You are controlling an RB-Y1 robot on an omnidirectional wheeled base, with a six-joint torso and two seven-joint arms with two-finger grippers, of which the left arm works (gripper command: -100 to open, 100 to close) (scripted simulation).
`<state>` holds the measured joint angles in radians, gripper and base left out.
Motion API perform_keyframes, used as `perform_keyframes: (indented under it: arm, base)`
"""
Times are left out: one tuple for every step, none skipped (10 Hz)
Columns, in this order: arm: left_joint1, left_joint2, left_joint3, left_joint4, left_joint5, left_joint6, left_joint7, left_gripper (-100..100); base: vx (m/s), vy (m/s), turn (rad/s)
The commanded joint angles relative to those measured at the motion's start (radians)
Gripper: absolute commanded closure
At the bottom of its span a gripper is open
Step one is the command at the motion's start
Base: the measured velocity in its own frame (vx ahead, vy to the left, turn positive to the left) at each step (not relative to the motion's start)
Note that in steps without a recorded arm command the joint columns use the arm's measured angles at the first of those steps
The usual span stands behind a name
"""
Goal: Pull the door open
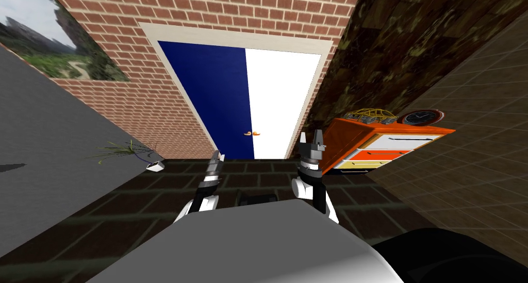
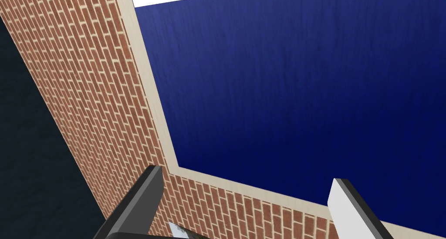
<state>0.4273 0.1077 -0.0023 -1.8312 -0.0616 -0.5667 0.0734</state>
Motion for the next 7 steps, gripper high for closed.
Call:
perform_keyframes:
  arm:
    - [-0.01,0.007,0.002,0.039,0.004,-0.012,0.006,-100]
    - [-0.016,0.012,0.004,0.063,0.007,-0.019,0.011,-100]
    - [-0.023,0.017,0.006,0.088,0.011,-0.027,0.016,-100]
    - [-0.029,0.022,0.009,0.113,0.014,-0.034,0.021,-100]
    - [-0.036,0.028,0.011,0.138,0.018,-0.042,0.026,-100]
    - [-0.043,0.033,0.013,0.163,0.021,-0.049,0.03,-100]
    - [-0.049,0.039,0.016,0.188,0.025,-0.057,0.035,-100]
  base:
    - [0.112,-0.025,-0.052]
    - [0.103,-0.033,-0.048]
    - [0.104,-0.028,-0.052]
    - [0.114,-0.018,-0.05]
    - [0.094,-0.02,-0.054]
    - [0.087,-0.023,-0.05]
    - [0.094,-0.031,-0.061]
